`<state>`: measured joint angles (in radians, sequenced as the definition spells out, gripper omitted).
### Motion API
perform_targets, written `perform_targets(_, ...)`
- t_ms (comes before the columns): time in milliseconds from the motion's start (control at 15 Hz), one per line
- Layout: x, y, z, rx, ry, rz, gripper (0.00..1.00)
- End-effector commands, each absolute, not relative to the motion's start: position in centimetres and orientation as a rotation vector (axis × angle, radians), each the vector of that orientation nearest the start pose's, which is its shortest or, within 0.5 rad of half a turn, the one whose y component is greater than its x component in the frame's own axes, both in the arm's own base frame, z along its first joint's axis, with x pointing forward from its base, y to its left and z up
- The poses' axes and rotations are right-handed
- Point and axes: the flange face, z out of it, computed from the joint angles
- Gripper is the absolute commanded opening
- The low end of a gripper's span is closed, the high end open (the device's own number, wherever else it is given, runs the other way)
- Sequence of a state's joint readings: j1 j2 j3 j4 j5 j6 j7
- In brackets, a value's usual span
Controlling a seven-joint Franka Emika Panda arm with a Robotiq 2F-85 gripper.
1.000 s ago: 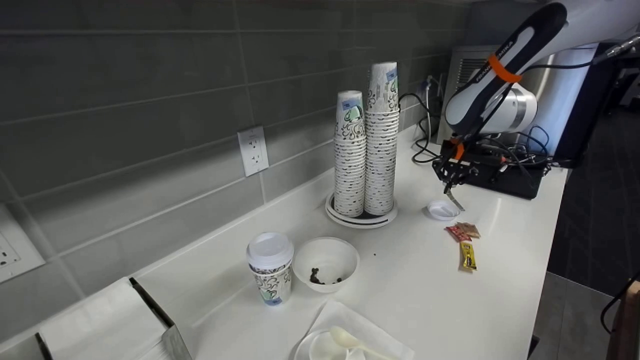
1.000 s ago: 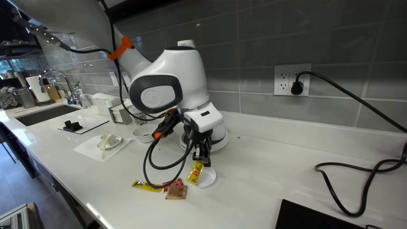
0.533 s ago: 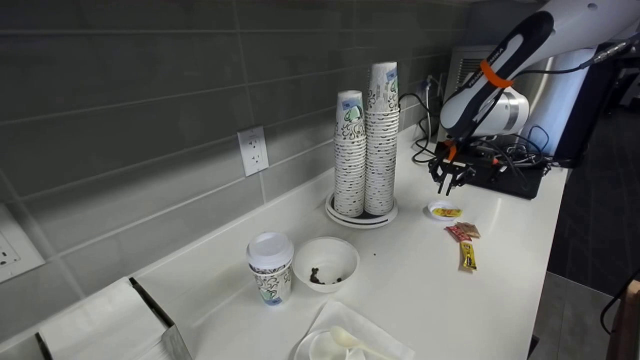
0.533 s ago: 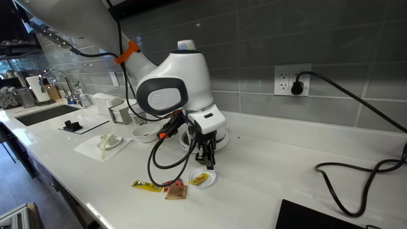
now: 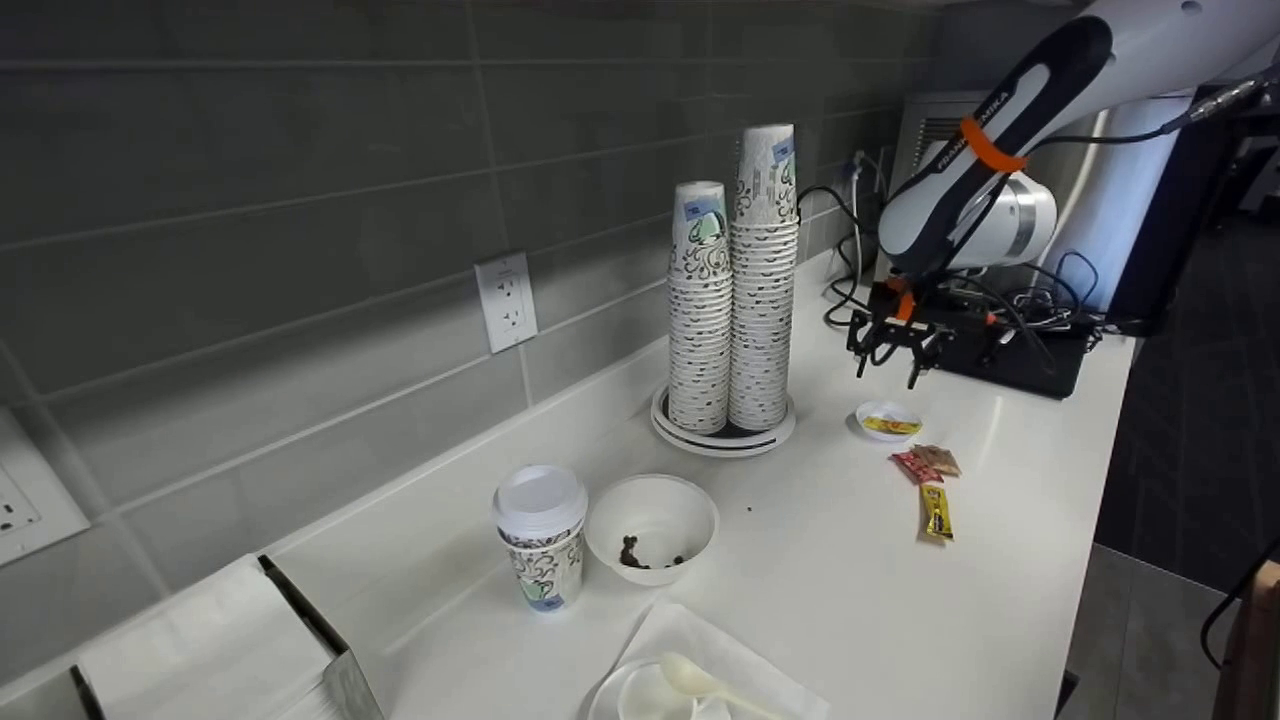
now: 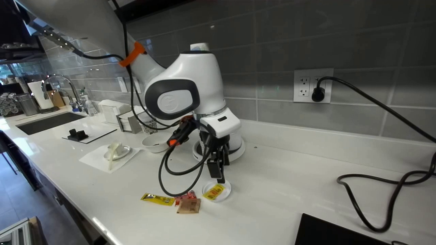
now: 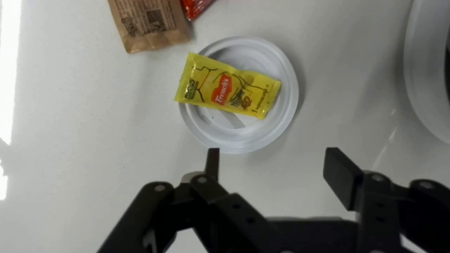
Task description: Pick up the yellow sauce package and place it on the white lid
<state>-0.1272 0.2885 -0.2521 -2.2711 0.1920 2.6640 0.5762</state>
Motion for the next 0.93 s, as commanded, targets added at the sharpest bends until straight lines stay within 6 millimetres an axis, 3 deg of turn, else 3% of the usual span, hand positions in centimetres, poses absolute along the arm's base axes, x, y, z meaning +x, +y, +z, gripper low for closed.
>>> perform_targets(0,47.5,-17.7,26.9,-2.813,1.364,-0.188,1.00)
perform_targets(333,41.4,-12.7,28.6,-3.033,0.971,-0.161,1.00)
perform_targets(867,34.6,-6.9,35.8,-3.250,0.306,-0.099,1.00)
